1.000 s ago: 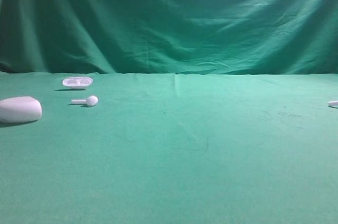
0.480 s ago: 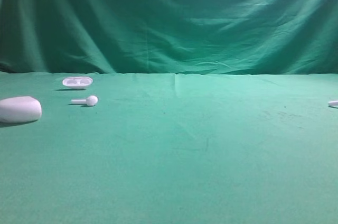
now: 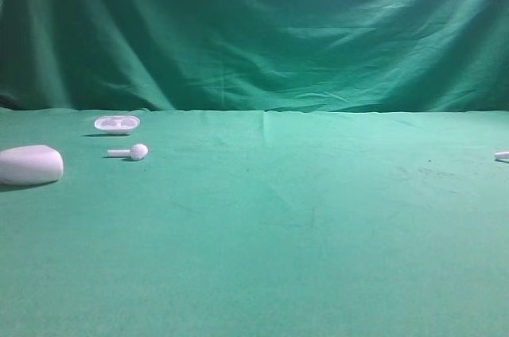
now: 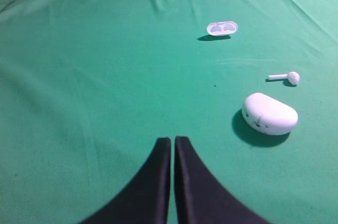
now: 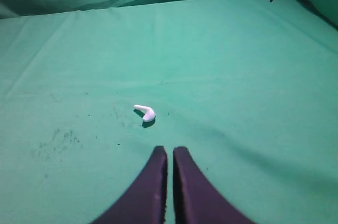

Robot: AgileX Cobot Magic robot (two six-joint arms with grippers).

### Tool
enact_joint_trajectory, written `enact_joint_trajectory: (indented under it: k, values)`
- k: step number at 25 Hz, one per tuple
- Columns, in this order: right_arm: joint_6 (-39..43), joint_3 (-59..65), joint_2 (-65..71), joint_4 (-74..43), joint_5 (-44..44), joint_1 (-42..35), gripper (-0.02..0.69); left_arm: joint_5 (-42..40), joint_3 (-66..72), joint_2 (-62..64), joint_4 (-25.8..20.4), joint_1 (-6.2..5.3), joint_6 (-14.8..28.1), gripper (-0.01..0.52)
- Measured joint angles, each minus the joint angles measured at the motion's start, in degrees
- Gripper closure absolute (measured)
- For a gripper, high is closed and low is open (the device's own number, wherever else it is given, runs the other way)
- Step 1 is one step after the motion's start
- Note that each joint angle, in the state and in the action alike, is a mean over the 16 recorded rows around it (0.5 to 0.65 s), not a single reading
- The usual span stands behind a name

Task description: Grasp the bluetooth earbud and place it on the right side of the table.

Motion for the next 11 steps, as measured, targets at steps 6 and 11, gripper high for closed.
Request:
enact_joint_trajectory:
  k: [6,11]
  values:
    - [0.2,0.4,0.0,0.2,-0.2,-0.1,0.665,0.0,0.0,0.0,0.0,0.00,0.0,0.514]
    - [0.2,0.4,0.0,0.2,-0.2,-0.1,0.665,0.0,0.0,0.0,0.0,0.00,0.0,0.514]
